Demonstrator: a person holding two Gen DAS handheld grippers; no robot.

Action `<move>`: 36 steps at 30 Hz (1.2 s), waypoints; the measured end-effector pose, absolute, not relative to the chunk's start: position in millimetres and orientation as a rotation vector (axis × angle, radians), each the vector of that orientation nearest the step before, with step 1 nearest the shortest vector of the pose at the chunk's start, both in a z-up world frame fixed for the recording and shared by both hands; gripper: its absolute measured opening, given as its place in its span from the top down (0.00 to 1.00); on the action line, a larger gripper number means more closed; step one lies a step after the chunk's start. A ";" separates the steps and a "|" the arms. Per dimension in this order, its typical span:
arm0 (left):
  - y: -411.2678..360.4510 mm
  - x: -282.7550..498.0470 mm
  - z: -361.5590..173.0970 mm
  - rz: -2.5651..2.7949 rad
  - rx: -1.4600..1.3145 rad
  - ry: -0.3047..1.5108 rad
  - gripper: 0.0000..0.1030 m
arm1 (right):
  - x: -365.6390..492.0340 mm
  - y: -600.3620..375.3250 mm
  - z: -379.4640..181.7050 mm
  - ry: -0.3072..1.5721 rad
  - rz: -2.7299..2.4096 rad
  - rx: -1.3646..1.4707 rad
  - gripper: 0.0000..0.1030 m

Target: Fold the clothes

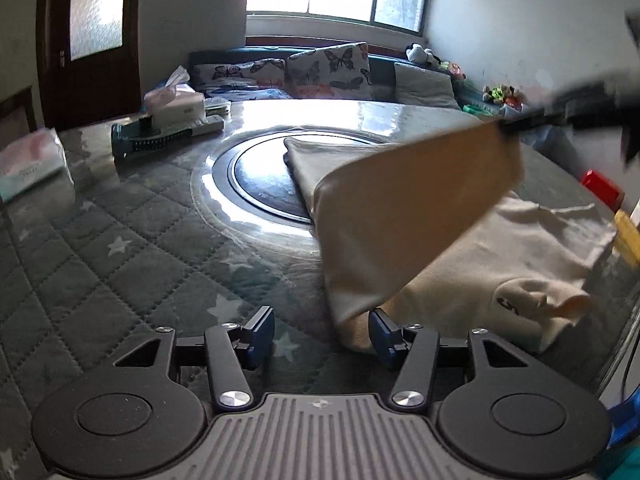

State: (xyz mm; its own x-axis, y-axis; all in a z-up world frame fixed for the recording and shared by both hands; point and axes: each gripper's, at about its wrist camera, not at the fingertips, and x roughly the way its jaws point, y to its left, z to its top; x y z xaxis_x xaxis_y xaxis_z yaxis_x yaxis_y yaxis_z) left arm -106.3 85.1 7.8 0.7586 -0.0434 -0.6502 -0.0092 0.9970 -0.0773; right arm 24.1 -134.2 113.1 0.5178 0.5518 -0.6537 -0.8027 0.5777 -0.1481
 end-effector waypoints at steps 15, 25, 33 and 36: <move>65.8 -111.8 7.5 -0.062 0.046 0.689 0.72 | 36.7 -160.2 107.8 0.654 0.735 -0.489 0.94; 78.3 -119.9 13.8 -0.083 0.045 0.721 0.69 | 54.1 -195.8 48.1 0.815 0.668 -0.369 0.89; 97.0 -109.9 39.2 -0.048 0.033 0.684 0.70 | 53.8 -202.7 40.4 0.836 0.707 -0.281 0.87; 94.1 -94.8 45.6 -0.062 0.010 0.664 0.70 | 51.7 -201.5 31.8 0.856 0.710 -0.262 0.80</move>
State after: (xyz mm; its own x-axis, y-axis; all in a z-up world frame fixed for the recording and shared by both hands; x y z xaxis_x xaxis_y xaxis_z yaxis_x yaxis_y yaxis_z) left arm -94.8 94.1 45.6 0.7857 -0.0545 -0.6162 0.0611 0.9981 -0.0104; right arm 51.7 -201.5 31.8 0.4462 0.4646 -0.7649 -0.6656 0.7436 0.0635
